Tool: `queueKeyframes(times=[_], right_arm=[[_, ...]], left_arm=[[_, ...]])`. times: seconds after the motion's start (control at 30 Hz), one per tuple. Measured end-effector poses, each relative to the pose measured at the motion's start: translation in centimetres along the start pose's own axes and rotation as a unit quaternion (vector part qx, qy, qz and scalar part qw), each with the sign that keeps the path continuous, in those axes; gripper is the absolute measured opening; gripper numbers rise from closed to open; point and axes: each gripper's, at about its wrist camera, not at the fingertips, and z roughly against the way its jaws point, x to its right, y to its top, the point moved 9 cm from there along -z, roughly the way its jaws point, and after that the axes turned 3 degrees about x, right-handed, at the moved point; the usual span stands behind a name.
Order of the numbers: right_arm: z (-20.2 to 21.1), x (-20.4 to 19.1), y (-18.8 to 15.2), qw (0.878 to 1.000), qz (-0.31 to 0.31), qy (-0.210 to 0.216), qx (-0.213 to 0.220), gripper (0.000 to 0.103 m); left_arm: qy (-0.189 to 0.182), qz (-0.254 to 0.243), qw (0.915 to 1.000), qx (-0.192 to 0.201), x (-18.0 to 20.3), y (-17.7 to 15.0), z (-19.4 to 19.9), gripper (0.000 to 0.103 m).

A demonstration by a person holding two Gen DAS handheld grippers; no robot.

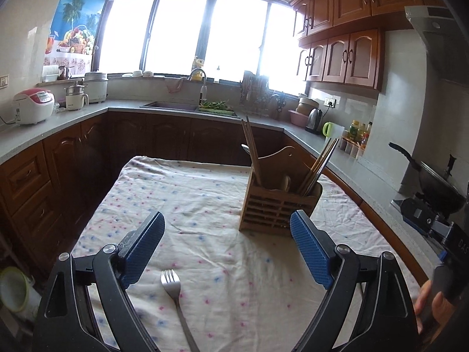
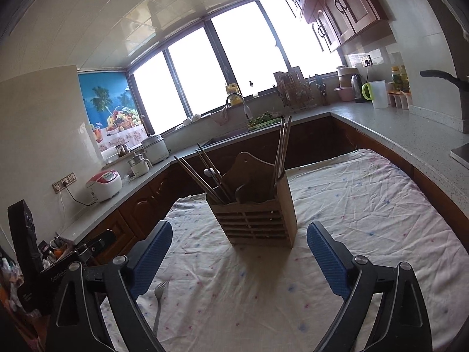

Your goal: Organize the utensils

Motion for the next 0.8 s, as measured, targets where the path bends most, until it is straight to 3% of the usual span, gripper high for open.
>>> queueKeyframes(times=[0.07, 0.13, 0.27, 0.57, 0.8], right_arm=[[1.9, -0.9, 1.6, 0.999, 0.021, -0.001, 0.025, 0.103], [4.0, -1.8, 2.8, 0.998, 0.039, -0.004, 0.055, 0.103], [6.6, -2.8, 1.8, 0.993, 0.073, -0.017, 0.088, 0.103], [6.3, -1.9, -6.9, 0.990, 0.106, -0.061, 0.065, 0.103], [7.0, -1.7, -9.8, 0.989, 0.121, -0.068, 0.050, 0.103]], left_arm=[[0.003, 0.002, 0.9998, 0.019, -0.1, 0.8, 1.7, 0.092], [0.020, 0.011, 0.9988, 0.043, -0.6, 1.2, 3.4, 0.103], [0.023, 0.003, 0.9986, 0.046, -0.6, -0.8, 5.1, 0.103], [0.059, -0.015, 0.9976, 0.033, -0.6, -8.2, 6.2, 0.103], [0.079, -0.036, 0.9957, 0.032, -0.6, -11.0, 6.9, 0.103]])
